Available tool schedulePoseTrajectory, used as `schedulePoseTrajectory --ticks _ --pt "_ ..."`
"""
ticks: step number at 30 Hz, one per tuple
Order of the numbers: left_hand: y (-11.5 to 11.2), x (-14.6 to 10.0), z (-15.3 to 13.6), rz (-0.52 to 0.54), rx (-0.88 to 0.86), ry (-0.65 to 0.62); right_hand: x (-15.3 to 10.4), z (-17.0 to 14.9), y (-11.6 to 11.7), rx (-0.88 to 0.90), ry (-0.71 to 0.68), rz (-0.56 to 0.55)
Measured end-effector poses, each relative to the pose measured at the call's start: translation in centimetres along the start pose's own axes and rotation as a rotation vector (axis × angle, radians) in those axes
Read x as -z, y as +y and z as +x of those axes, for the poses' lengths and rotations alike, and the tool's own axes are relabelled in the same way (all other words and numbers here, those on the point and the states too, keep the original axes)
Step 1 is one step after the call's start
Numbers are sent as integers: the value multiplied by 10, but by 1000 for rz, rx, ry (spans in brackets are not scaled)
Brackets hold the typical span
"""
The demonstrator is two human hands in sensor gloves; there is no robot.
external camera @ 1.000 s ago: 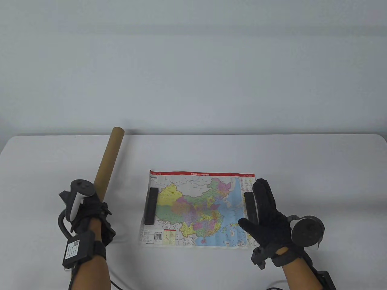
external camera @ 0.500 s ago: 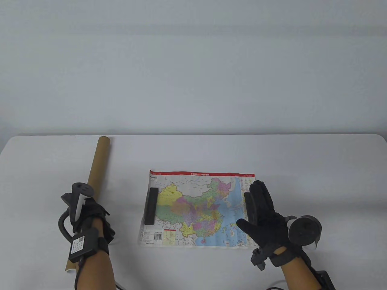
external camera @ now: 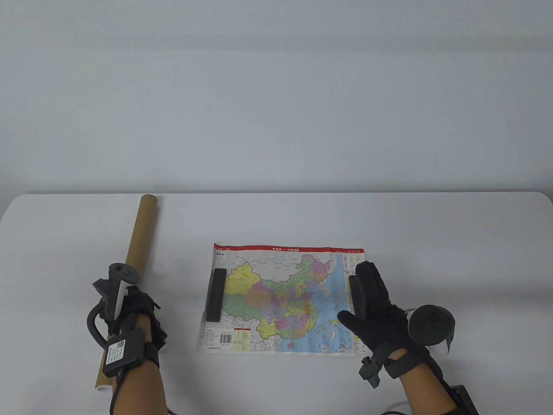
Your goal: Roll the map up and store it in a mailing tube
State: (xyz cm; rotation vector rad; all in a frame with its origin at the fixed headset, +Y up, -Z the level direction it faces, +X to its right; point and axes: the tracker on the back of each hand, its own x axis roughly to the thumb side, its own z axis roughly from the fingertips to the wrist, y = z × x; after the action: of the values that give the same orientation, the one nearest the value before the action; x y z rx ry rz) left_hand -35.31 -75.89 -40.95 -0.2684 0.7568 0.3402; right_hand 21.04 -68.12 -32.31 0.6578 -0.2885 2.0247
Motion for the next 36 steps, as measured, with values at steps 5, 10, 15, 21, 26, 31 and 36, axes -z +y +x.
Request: schedulePoseTrajectory --ticks 5,10,15,21,26,31,36 --pt "17 -16 11 60 -9 -61 2 2 3 -5 8 14" --pt "45 -67 60 126 -66 -385 18 15 18 -51 73 66" --pt "19 -111 104 20 -47 -608 48 30 51 -168 159 221" --pt "-43 -111 121 -40 249 -526 73 28 119 -394 241 476" --pt "-62 -102 119 -48 375 -432 70 9 169 -497 314 624" --pt "-71 -108 125 -8 412 -428 64 -5 193 -540 353 703" --pt "-74 -110 129 18 417 -371 57 -12 207 -566 369 764"
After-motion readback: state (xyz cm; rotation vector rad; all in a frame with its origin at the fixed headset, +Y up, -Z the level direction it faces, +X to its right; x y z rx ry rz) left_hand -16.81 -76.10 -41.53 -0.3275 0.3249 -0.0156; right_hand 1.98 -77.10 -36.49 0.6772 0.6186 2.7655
